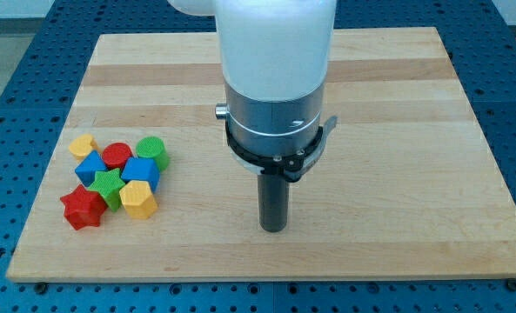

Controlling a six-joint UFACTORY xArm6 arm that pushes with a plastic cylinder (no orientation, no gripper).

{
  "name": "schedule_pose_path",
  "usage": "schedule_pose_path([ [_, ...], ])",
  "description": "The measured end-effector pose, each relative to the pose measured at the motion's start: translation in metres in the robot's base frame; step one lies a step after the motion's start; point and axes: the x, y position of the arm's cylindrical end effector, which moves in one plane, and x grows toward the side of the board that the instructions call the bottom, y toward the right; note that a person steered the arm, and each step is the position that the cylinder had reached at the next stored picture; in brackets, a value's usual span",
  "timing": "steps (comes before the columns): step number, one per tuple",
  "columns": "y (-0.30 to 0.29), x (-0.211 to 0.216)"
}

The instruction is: Move your arm to the bottom of the red star

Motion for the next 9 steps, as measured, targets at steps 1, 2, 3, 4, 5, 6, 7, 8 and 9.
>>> schedule_pose_path([
  [1, 0.000, 0.000],
  [2, 0.001, 0.000],
  [3, -0.002, 0.000],
  [4, -0.002, 0.003],
  [5, -0.019, 0.008],
  [6, -0.027, 0.012],
  [7, -0.021, 0.008],
  [8, -0.021, 0.003],
  [9, -0.021, 0.003],
])
